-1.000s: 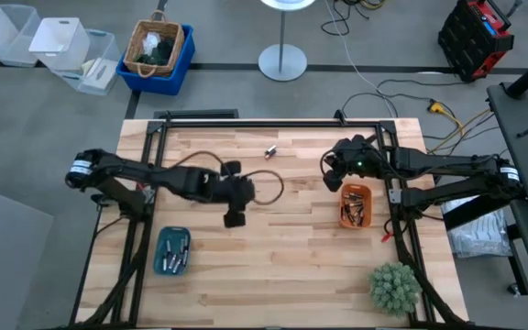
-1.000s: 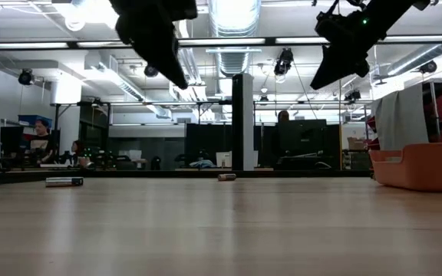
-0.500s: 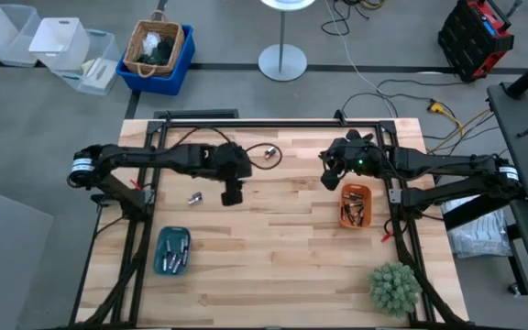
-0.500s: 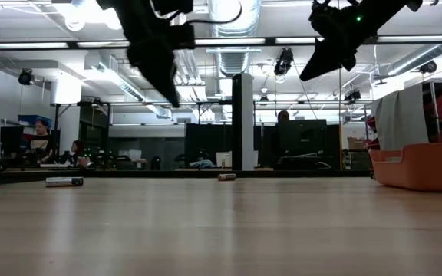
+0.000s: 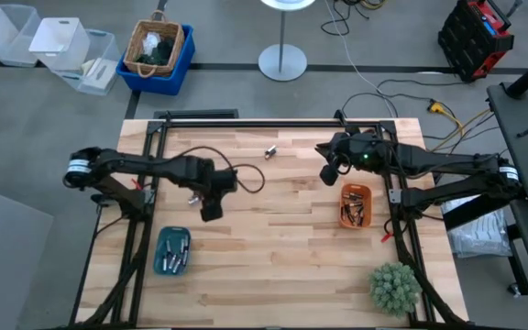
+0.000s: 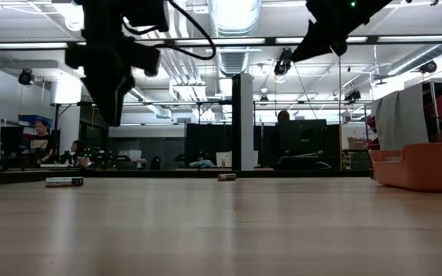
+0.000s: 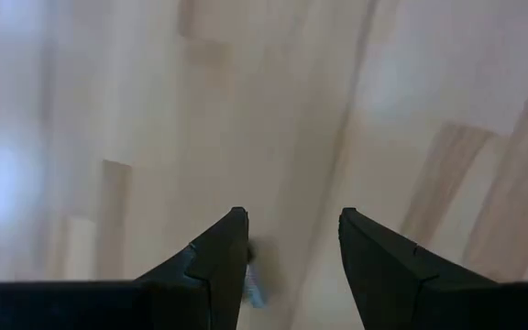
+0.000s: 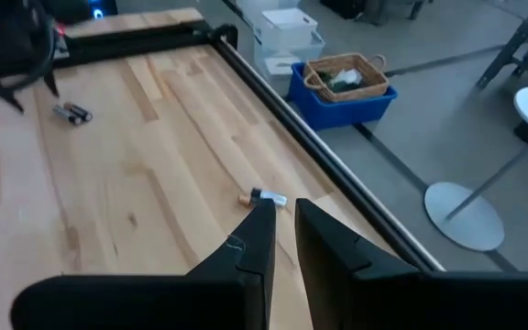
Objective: Sort batteries
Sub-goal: Put the silver battery into the blue bin
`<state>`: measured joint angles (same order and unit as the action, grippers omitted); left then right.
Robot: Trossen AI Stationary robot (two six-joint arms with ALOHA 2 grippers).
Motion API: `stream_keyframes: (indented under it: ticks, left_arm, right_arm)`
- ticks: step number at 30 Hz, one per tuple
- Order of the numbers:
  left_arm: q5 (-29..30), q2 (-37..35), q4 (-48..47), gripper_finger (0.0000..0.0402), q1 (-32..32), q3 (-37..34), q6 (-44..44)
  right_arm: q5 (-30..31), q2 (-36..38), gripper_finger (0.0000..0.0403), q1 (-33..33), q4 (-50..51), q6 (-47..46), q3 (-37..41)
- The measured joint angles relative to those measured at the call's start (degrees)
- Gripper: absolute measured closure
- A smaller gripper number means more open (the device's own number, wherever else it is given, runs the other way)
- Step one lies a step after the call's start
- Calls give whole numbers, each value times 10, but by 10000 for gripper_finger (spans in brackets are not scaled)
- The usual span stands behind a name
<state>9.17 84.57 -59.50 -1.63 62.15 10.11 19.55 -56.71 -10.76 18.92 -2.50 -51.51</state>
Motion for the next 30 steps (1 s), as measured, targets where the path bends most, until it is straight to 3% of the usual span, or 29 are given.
stream_keyframes:
  ticks: [10,17,23,30]
  left_arm:
    - [-18,-147,37,249,42,-151,118]
    - [-23,-245,74,249,62,-235,131]
    - [-22,-269,128,249,62,-286,139]
    - [-3,-246,135,249,62,-289,181]
  right_arm:
    - [0,-1,364,0,-7,0,0]
    - [0,-1,364,0,-12,-5,0]
    - [0,-1,364,0,-12,-1,0]
    - [0,-1,364,0,-12,4,0]
